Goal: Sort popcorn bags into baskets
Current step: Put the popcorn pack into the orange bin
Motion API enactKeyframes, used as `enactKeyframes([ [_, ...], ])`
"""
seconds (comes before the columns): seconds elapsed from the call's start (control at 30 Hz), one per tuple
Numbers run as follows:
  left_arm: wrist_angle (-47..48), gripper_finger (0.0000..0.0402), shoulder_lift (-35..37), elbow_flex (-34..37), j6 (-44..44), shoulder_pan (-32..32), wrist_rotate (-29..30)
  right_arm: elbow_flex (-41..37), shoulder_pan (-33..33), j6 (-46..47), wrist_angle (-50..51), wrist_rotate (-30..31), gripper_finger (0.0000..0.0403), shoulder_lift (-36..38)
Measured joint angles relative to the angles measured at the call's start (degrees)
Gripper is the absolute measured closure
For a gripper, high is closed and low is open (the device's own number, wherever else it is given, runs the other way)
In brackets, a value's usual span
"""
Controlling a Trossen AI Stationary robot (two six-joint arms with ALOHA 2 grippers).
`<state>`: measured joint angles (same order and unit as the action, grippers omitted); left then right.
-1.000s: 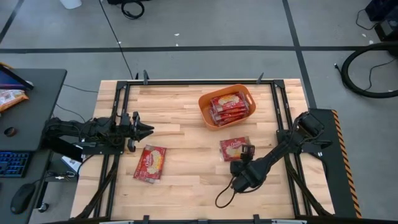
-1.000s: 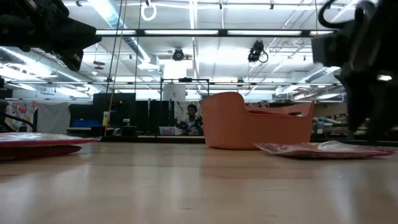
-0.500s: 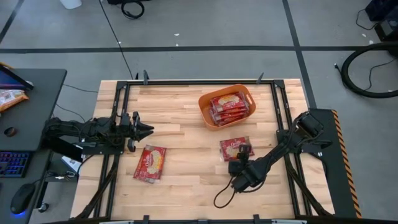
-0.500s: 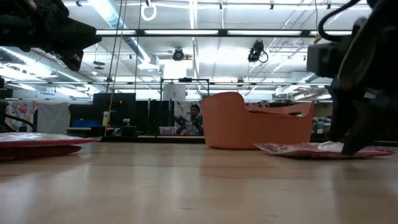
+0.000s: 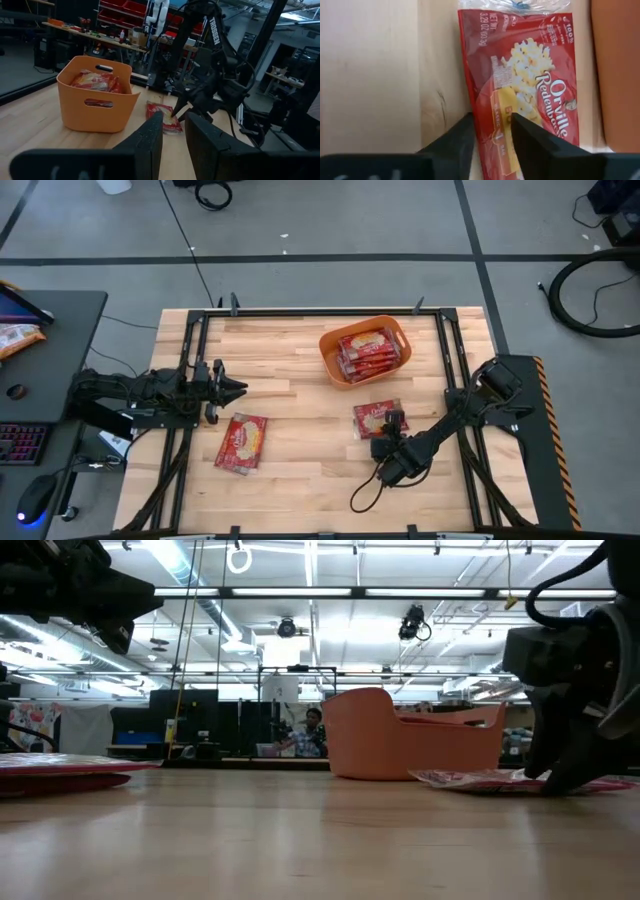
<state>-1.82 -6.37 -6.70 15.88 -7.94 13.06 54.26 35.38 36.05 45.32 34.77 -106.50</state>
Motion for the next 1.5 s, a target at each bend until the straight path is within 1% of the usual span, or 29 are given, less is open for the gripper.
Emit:
enactKeyframes([
  [0.23,0.0,0.0315,0.0,0.0,0.0,0.0,0.0,-0.3,-0.9,-0.6,0.0,-1.1,0.0385,-0.2],
  [0.27,0.0,0.0315,0.0,0.0,0.0,0.0,0.0,-0.4,-1.0,-1.0,0.1,-0.9,0.0392,-0.3],
  [0.37,0.0,0.0315,0.0,0.0,0.0,0.0,0.0,0.3,-1.1,-1.2,1.3,-1.1,0.0389,-0.3],
  [0.47,0.0,0.0315,0.0,0.0,0.0,0.0,0.0,3.3,-1.3,-1.3,5.8,-1.6,0.0393,-0.4],
  [0.6,0.0,0.0315,0.0,0.0,0.0,0.0,0.0,8.5,-1.7,-0.9,13.1,1.0,0.0396,-0.4],
  [0.73,0.0,0.0315,0.0,0.0,0.0,0.0,0.0,13.8,-1.9,2.8,17.7,7.8,0.0398,-0.4],
  [0.87,0.0,0.0315,0.0,0.0,0.0,0.0,0.0,18.8,-1.9,4.1,21.2,15.1,0.0398,-0.3],
  [1.0,0.0,0.0315,0.0,0.0,0.0,0.0,0.0,23.7,-1.9,4.2,25.6,20.4,0.0398,-0.3],
  [1.17,0.0,0.0315,0.0,0.0,0.0,0.0,0.3,30.2,-2.5,1.0,31.0,27.9,0.0398,-0.3],
  [1.27,0.0,0.0315,0.0,0.0,0.0,0.0,0.5,33.0,-4.4,-2.0,33.6,32.3,0.0398,-0.2],
  [1.37,0.0,0.0315,0.0,0.0,0.0,0.0,0.5,33.9,-7.7,-6.3,34.8,32.5,0.0396,-0.2],
  [1.5,0.0,0.0315,0.0,0.0,0.0,0.0,0.5,32.5,-13.8,-12.5,34.8,28.6,0.0394,-0.2],
])
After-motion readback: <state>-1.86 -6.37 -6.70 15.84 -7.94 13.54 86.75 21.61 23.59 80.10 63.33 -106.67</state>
